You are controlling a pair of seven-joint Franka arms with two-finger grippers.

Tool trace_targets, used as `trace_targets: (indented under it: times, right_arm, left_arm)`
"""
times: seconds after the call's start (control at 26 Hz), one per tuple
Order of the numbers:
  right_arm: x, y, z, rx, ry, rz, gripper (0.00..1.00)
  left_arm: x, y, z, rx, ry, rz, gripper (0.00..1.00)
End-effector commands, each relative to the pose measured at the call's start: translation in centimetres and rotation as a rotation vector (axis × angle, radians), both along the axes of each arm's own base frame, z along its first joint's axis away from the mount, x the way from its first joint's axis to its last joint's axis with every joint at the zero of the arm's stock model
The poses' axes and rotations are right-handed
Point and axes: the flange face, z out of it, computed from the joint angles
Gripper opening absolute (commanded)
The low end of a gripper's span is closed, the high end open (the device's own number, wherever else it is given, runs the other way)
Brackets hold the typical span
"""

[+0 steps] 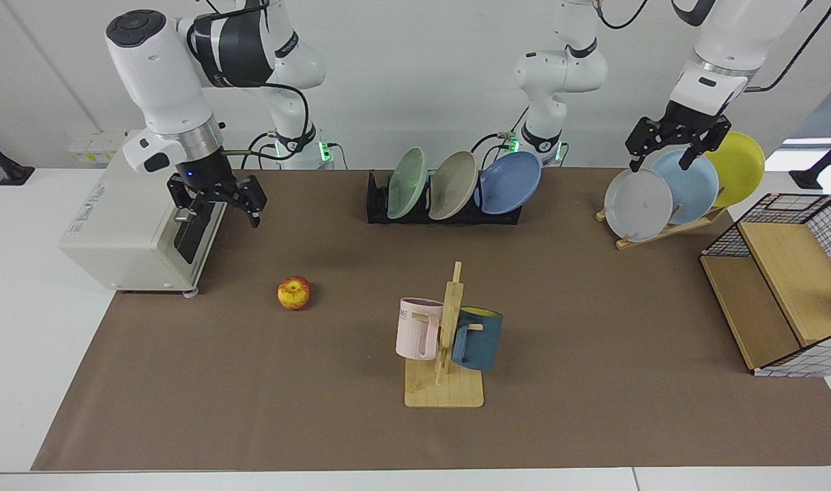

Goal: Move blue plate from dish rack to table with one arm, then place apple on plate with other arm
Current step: 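Reach the left gripper toward the blue plate in the dish rack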

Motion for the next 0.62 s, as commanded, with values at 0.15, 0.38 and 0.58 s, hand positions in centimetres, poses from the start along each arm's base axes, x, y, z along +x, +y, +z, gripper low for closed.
trace_targets:
  times: [0.15,0.38,0.58]
  right_arm:
    - [-0.13,-0.16,0.29,0.018,-0.01,-0.018,1.0]
    - [-0.16,-0.17,0.38,0.018,-0.012,-0.018,1.0]
    - [-0.13,-0.16,0.29,0.018,-0.01,-0.018,1.0]
  left_arm:
    - [-0.44,-0.27,-0.11,-0.014,-0.012,-0.016,1.0]
    - [-0.67,-0.65,-0.29,-0.01,-0.003,-0.022,1.0]
    - [-0.7,-0.73,-0.33,-0.01,-0.004,-0.024,1.0]
